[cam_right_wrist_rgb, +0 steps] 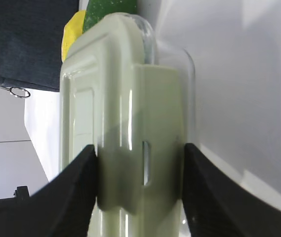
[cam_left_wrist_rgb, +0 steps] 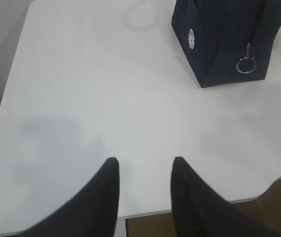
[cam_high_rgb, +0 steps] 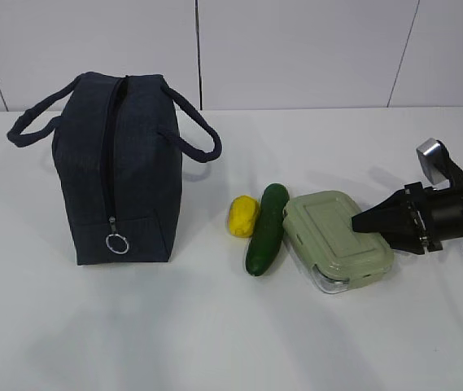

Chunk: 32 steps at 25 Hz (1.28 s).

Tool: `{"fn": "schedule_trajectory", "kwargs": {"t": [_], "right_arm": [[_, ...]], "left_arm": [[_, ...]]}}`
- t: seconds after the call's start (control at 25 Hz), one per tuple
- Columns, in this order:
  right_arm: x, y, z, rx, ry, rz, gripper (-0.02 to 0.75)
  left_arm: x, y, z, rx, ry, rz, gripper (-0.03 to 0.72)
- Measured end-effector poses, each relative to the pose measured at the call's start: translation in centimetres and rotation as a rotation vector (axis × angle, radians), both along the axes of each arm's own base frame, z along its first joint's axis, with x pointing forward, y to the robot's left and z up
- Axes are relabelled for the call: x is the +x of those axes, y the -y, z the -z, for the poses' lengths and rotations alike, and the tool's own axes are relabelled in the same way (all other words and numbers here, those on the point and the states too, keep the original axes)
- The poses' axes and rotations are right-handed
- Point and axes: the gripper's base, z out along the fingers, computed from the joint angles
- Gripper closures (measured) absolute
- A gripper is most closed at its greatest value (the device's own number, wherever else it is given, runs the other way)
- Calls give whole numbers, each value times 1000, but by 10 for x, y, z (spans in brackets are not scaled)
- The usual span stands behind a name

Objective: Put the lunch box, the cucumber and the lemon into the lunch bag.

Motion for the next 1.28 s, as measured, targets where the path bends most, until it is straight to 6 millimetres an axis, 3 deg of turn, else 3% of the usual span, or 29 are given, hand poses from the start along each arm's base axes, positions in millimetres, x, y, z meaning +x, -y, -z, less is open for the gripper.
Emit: {"fn": "schedule_trajectory", "kwargs": {"t": [1.28], "right_arm": [[-2, 0, -3, -4, -63, 16, 370]], "left_arm": [[0, 0, 0, 0, 0, 0, 449]]}}
